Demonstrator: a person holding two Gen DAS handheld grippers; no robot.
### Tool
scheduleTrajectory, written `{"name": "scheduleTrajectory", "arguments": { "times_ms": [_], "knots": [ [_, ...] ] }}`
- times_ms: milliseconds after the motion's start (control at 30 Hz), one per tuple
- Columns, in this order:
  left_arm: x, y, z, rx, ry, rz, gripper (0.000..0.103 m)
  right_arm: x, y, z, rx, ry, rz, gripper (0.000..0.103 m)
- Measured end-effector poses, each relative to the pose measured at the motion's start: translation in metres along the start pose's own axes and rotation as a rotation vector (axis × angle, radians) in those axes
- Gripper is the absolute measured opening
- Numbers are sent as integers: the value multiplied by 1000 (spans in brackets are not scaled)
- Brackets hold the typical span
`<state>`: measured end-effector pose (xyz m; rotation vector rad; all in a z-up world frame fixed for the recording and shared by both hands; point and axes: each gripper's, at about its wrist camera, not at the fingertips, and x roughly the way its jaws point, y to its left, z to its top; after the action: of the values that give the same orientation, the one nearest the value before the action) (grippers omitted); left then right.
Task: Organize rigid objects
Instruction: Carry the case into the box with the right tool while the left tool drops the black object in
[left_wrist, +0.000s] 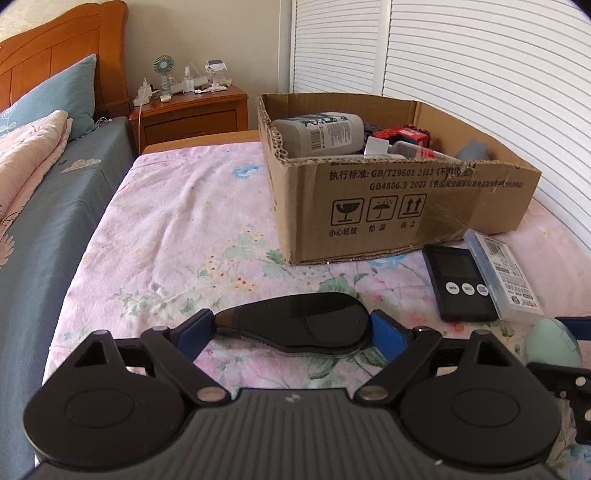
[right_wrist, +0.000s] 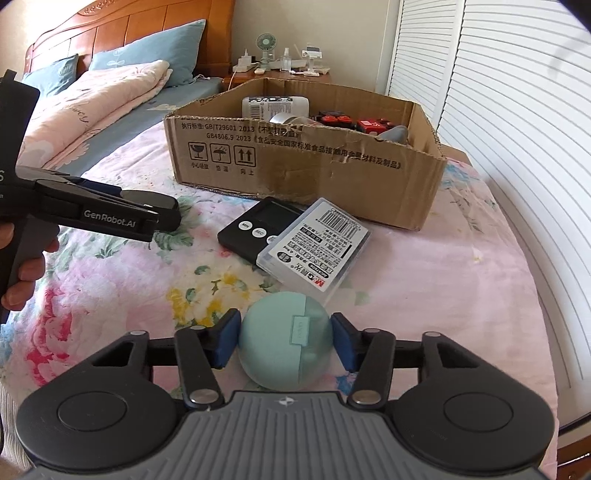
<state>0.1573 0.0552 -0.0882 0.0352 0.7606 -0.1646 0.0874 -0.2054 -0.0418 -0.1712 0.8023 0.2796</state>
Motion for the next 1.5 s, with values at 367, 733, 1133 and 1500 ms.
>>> {"name": "scheduleTrajectory", "arguments": {
  "times_ms": [367,733,1133,1500],
  "knots": [
    [-23,-7,6,101,35,-70,89,-11,-1,1,-46,7,8,58],
    [-67,-20,36,197,22,-126,89,-33,-12,13,-118,-11,57,58],
    [-56,-38,98,238,-76,-132,89,-38,-35,50,-160,-48,51,58],
    [-2,-34,131,191,-75,-91,89,-29,-56,82,-154,-80,19,58]
  ]
}}
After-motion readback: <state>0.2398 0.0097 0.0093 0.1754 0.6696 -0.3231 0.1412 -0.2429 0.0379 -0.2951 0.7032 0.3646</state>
